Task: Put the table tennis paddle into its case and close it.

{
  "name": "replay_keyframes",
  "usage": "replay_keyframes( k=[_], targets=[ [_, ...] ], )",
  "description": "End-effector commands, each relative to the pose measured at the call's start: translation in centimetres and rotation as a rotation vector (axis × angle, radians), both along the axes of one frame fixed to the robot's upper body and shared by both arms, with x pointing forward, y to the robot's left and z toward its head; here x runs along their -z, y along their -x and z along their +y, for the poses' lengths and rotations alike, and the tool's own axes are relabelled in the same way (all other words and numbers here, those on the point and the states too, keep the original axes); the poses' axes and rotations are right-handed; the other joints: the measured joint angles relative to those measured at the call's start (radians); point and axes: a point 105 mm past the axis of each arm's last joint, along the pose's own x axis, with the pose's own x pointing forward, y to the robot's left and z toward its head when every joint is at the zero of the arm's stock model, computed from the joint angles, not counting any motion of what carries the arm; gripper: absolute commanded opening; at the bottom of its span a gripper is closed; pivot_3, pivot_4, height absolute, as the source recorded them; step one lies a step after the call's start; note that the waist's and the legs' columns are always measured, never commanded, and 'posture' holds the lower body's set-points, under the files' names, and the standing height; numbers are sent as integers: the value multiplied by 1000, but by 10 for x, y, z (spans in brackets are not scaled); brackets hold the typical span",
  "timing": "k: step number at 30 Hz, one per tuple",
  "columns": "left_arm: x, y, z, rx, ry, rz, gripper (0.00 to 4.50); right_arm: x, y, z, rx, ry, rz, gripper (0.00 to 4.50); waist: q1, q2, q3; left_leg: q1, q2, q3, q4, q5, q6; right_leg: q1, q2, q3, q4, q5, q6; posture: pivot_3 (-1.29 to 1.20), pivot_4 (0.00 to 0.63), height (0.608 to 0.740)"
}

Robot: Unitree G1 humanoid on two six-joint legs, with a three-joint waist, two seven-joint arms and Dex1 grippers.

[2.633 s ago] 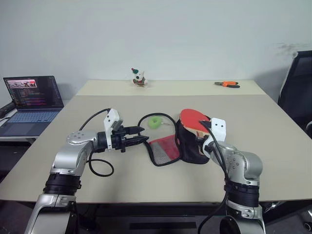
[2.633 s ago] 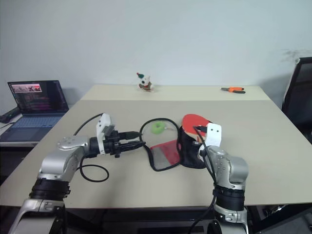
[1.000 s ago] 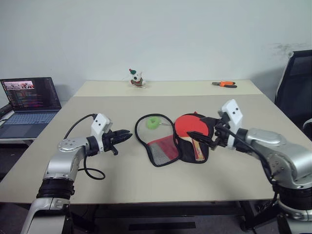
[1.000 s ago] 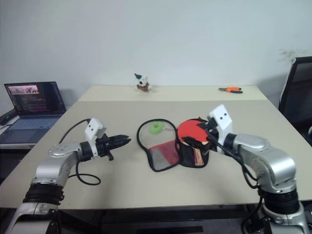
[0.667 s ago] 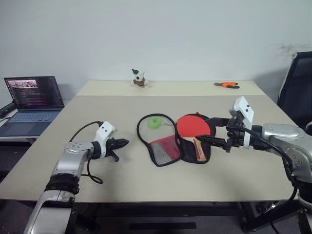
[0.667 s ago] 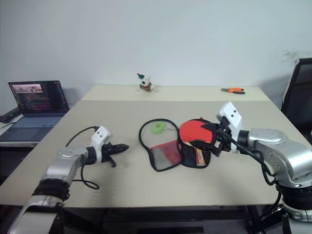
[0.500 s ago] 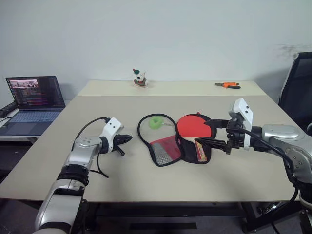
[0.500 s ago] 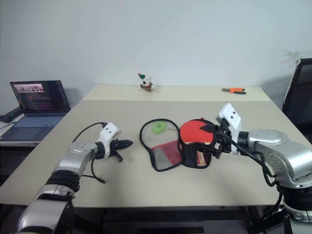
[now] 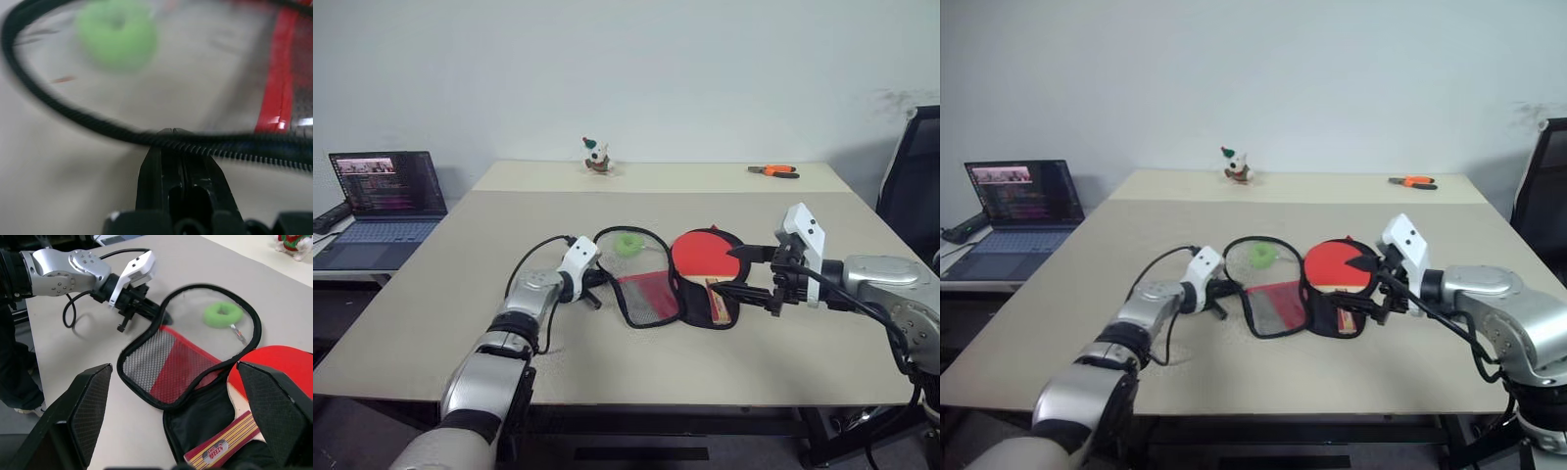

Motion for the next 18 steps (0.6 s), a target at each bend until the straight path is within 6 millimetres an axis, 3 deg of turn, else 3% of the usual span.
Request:
replay_keyframes(
  k=[1,5,11,18],
  targets=[
    [-53,-10,-24,66,59,-154,28,-15,2,-10,32,7,-74,4500,0,0,0,-1,0,0,0,0,0,0,0,-1,0,0,0,0,150,740],
    [-90,-9,-69,179,112,-237,28,-15,-3,-23,113,14,-71,4500,1,0,0,-2,0,0,2,0,0,0,0,-2,0,0,0,0,150,740],
    [-109,-1,-128,290,139,-270,28,-16,-6,-31,182,0,-61,4500,-1,0,0,-3,0,0,5,0,0,0,0,-2,0,0,1,0,150,740],
    [-107,-1,-135,279,158,-269,28,-12,-20,-42,290,8,-65,4500,-9,0,0,-2,0,0,5,0,0,-1,1,1,3,0,0,0,150,740]
  ],
)
